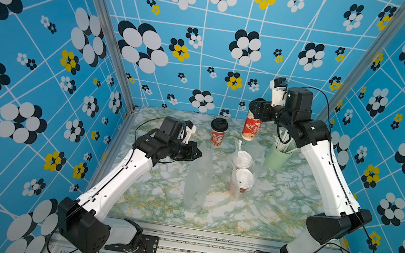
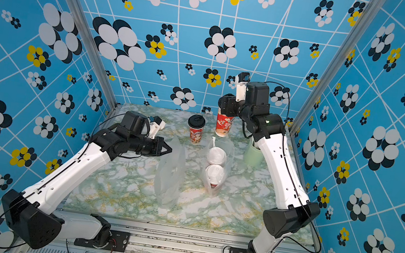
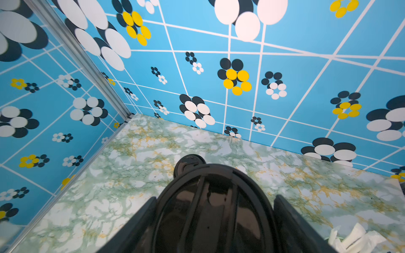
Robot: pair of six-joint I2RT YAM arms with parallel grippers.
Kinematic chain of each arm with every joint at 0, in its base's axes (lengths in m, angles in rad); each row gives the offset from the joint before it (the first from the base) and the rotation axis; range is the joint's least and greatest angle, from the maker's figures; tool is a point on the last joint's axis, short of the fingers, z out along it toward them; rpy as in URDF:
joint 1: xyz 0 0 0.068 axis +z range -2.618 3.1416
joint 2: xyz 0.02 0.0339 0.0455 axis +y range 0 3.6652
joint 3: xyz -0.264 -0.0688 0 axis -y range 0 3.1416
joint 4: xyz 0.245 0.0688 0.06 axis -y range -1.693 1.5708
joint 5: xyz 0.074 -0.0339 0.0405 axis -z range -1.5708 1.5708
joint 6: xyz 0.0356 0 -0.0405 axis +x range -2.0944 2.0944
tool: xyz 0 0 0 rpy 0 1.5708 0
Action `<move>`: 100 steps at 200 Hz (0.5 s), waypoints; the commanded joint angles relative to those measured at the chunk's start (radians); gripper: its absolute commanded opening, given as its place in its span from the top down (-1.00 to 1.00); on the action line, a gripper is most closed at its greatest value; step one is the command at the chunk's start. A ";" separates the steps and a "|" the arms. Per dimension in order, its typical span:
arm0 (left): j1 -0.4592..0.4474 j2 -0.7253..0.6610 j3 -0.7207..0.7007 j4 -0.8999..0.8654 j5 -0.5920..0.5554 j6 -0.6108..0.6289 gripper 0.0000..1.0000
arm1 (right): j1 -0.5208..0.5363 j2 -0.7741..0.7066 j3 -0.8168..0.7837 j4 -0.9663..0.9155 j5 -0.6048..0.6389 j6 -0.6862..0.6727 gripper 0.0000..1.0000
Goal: Pack milk tea into plastic carrier bags
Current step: Place the milk tea cup in the plastic carrier bag.
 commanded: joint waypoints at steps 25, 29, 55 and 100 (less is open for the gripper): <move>0.003 -0.011 0.062 -0.043 0.010 0.040 0.85 | 0.143 -0.024 0.189 -0.175 0.042 0.046 -0.11; 0.004 -0.017 0.062 -0.046 0.008 0.040 0.85 | 0.156 -0.021 0.200 -0.184 0.046 0.049 -0.11; 0.003 -0.059 0.057 -0.062 0.000 0.034 0.77 | 0.245 -0.027 0.254 -0.211 0.069 0.063 -0.11; -0.001 -0.109 0.063 -0.152 -0.020 0.031 0.11 | 0.386 -0.041 0.270 -0.206 0.138 0.095 -0.10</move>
